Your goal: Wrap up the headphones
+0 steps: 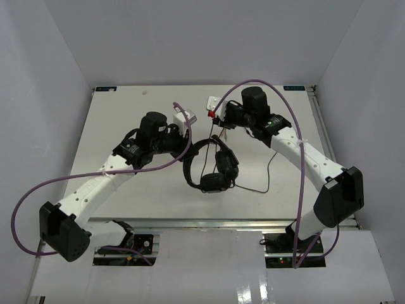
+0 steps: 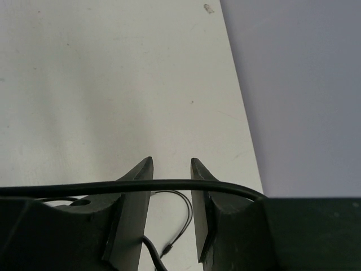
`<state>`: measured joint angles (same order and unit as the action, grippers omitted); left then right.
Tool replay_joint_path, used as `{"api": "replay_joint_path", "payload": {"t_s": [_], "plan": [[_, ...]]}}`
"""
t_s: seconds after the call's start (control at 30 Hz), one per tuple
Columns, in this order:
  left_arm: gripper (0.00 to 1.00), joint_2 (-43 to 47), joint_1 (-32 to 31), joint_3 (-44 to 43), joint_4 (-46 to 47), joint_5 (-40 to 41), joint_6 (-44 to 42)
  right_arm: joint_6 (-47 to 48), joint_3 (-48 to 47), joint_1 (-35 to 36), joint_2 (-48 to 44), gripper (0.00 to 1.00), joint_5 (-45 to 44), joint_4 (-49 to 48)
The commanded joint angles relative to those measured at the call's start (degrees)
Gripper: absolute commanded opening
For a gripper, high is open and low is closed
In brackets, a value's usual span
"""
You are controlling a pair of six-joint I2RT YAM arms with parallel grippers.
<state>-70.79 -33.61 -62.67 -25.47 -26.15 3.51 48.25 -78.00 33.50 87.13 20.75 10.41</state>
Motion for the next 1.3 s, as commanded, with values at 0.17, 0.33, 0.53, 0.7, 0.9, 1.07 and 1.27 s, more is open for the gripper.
{"api": "replay_joint_path", "payload": {"t_s": [0.17,0.33,0.53,0.7,0.9,1.07,1.27], "plan": [[0.00,4.3,-0.4,-9.3,-1.3,0.4,3.0,0.2,0.5,-5.8,0.4,0.08,28.3,10.5],[0.00,4.0,-0.4,-13.7,-3.6,5.4,2.6,9.8,-1.4,-7.0,-0.6,0.08,41.0,23.2],[0.00,2.4,-0.4,-18.7,-8.8,10.5,0.2,4.7,0.0,-7.1,-4.0,0.08,40.6,21.7],[0.00,2.1,-0.4,-17.8,-10.9,10.0,-0.8,-5.6,2.2,-9.4,-8.4,0.08,34.1,9.4],[0.00,2.3,-0.4,-14.9,-11.8,7.7,-1.1,-13.3,-0.2,-12.8,-8.8,0.08,28.3,0.8],[0.00,2.1,-0.4,-13.6,-12.1,6.8,-1.4,-16.4,-0.7,-13.2,-8.4,0.08,25.8,-2.1],[0.00,2.9,-0.4,-12.7,-12.5,7.7,-1.9,-19.3,2.2,-15.2,-8.6,0.08,25.9,-5.1]]}}
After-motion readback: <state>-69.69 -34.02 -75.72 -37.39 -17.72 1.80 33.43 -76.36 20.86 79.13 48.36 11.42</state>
